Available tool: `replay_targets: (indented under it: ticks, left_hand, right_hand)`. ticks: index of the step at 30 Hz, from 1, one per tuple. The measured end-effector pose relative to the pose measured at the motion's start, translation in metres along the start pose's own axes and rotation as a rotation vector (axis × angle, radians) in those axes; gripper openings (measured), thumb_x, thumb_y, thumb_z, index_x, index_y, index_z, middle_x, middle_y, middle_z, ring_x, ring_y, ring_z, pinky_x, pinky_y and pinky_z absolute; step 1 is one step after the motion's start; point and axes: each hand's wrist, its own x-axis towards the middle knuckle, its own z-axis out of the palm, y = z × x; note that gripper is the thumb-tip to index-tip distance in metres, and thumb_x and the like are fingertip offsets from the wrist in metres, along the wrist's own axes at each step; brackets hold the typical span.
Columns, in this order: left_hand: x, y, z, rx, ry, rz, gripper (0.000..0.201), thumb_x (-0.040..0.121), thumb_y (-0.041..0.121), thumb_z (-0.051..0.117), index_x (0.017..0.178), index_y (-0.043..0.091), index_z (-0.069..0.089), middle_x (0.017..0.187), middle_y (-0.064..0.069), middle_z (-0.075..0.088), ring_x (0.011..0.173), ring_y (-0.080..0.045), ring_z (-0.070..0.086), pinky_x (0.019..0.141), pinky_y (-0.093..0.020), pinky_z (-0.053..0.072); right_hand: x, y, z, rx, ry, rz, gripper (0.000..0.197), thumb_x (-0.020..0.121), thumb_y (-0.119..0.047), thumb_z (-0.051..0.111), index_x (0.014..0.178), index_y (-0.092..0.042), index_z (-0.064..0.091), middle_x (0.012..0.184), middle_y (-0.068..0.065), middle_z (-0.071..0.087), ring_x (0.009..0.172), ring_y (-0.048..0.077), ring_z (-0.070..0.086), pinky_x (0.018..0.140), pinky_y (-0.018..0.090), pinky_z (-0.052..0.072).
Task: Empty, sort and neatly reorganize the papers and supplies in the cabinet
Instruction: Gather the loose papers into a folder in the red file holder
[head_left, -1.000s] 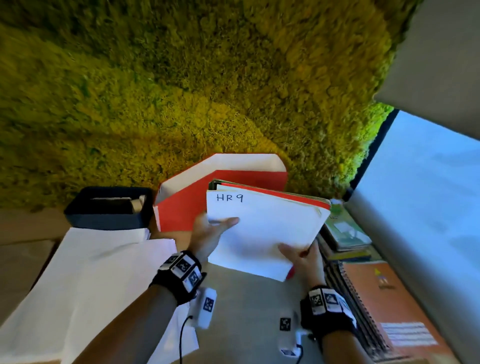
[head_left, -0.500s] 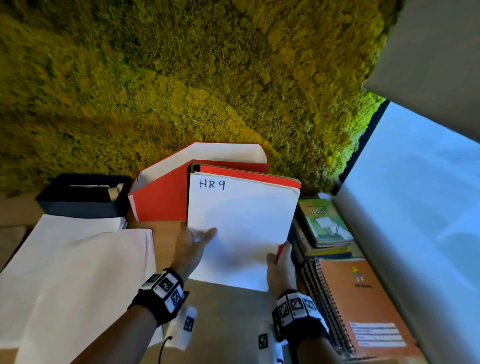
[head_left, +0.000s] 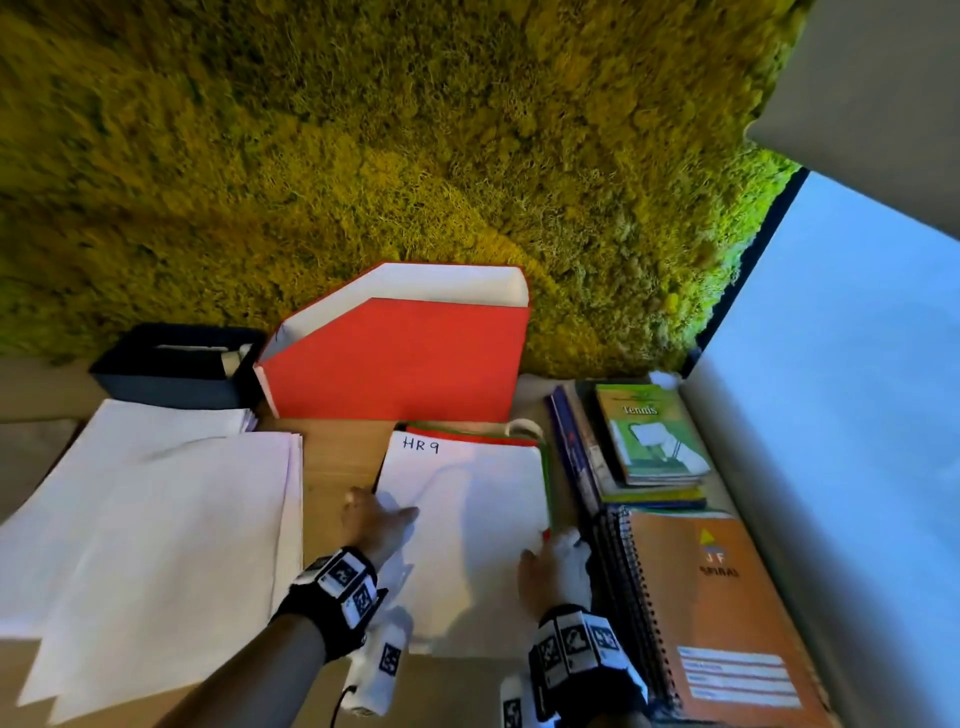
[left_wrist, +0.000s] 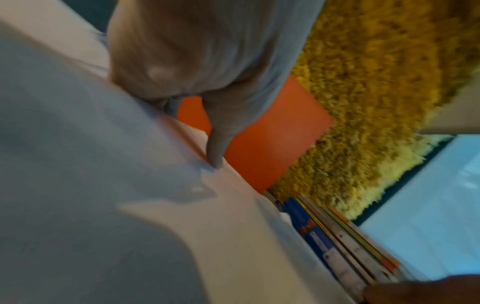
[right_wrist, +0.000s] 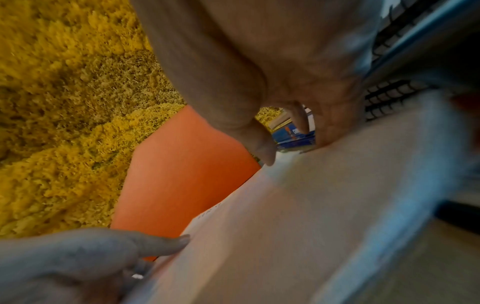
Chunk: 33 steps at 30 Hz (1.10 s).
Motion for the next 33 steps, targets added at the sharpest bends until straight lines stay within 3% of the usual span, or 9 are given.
replay_targets:
  ticks: [3, 6, 12, 16, 20, 24, 27, 31, 33]
  left_hand:
    - [0.001, -0.004, 0.007, -0.034, -0.004, -0.021, 0.093, 0.081, 0.039, 0.077, 0.146, -0.006, 0.027, 0.15, -0.022, 0.034, 0.135, -0.036, 0.038, 0.11, -0.041, 0.034]
    - [0.002, -0.004, 0.009, -0.081, -0.033, 0.036, 0.091, 0.073, 0.053, 0.079, 0.139, 0.001, 0.043, 0.143, -0.017, 0.045, 0.128, -0.034, 0.046, 0.108, -0.042, 0.038]
    - [0.004, -0.003, -0.011, -0.131, -0.112, 0.078, 0.073, 0.058, 0.067, 0.075, 0.098, 0.007, 0.067, 0.107, -0.014, 0.068, 0.091, -0.026, 0.063, 0.073, -0.032, 0.047]
    - [0.008, -0.006, -0.04, -0.197, -0.097, 0.077, 0.027, 0.081, 0.038, 0.076, 0.089, 0.018, 0.059, 0.086, 0.003, 0.059, 0.086, -0.019, 0.056, 0.068, -0.027, 0.042]
    - [0.022, -0.025, -0.087, -0.173, -0.034, 0.116, 0.027, 0.078, 0.036, 0.08, 0.07, 0.016, 0.063, 0.063, 0.004, 0.055, 0.071, -0.02, 0.054, 0.062, -0.026, 0.039]
    - [0.034, -0.053, -0.144, -0.049, 0.053, 0.088, 0.037, 0.082, 0.033, 0.077, 0.054, 0.017, 0.057, 0.062, 0.0, 0.057, 0.078, -0.03, 0.06, 0.065, -0.027, 0.037]
    - [0.047, -0.088, -0.193, 0.087, 0.121, -0.021, 0.034, 0.082, 0.041, 0.072, 0.075, 0.009, 0.064, 0.092, -0.014, 0.069, 0.093, -0.034, 0.063, 0.071, -0.029, 0.041]
    - [0.06, -0.135, -0.252, 0.184, 0.31, -0.174, 0.068, 0.084, 0.047, 0.068, 0.128, -0.001, 0.047, 0.131, -0.023, 0.051, 0.122, -0.039, 0.049, 0.101, -0.039, 0.041]
    - [0.065, -0.152, -0.271, 0.207, 0.292, -0.214, 0.078, 0.082, 0.048, 0.069, 0.133, -0.004, 0.041, 0.134, -0.023, 0.048, 0.126, -0.038, 0.046, 0.104, -0.038, 0.038]
  right_hand:
    - [0.008, 0.003, 0.002, 0.122, -0.082, -0.053, 0.051, 0.093, -0.021, 0.054, 0.134, 0.001, 0.035, 0.138, 0.023, 0.038, 0.125, 0.038, 0.044, 0.1, 0.037, 0.037]
    - [0.011, 0.001, 0.004, 0.168, -0.118, -0.064, 0.061, 0.092, -0.025, 0.057, 0.142, -0.003, 0.03, 0.141, 0.022, 0.037, 0.126, 0.037, 0.043, 0.102, 0.036, 0.036]
    - [-0.008, -0.016, 0.015, 0.068, -0.125, -0.187, 0.061, 0.091, -0.035, 0.058, 0.141, -0.009, 0.034, 0.142, 0.018, 0.035, 0.128, 0.032, 0.041, 0.106, 0.036, 0.036]
    - [-0.025, -0.046, 0.016, 0.034, -0.086, -0.306, 0.054, 0.091, -0.035, 0.058, 0.137, -0.013, 0.039, 0.139, 0.013, 0.039, 0.127, 0.029, 0.043, 0.107, 0.038, 0.037]
    - [-0.04, -0.084, 0.025, 0.019, -0.152, -0.416, 0.047, 0.092, -0.034, 0.057, 0.133, -0.013, 0.044, 0.131, 0.011, 0.047, 0.122, 0.027, 0.049, 0.099, 0.031, 0.037]
    - [-0.052, -0.118, 0.052, -0.034, -0.247, -0.465, 0.039, 0.092, -0.035, 0.057, 0.125, -0.014, 0.053, 0.126, 0.009, 0.056, 0.117, 0.025, 0.053, 0.096, 0.031, 0.041]
    - [-0.064, -0.142, 0.087, -0.069, -0.367, -0.434, 0.037, 0.092, -0.033, 0.058, 0.12, -0.01, 0.058, 0.123, 0.01, 0.062, 0.115, 0.027, 0.056, 0.095, 0.033, 0.046]
    - [-0.074, -0.168, 0.135, -0.052, -0.487, -0.263, 0.064, 0.094, -0.035, 0.056, 0.144, -0.001, 0.033, 0.144, 0.015, 0.045, 0.129, 0.028, 0.046, 0.096, 0.027, 0.038]
    - [-0.073, -0.179, 0.162, -0.001, -0.471, -0.186, 0.058, 0.089, -0.04, 0.061, 0.13, -0.002, 0.049, 0.129, 0.019, 0.054, 0.109, 0.027, 0.054, 0.083, 0.029, 0.039]
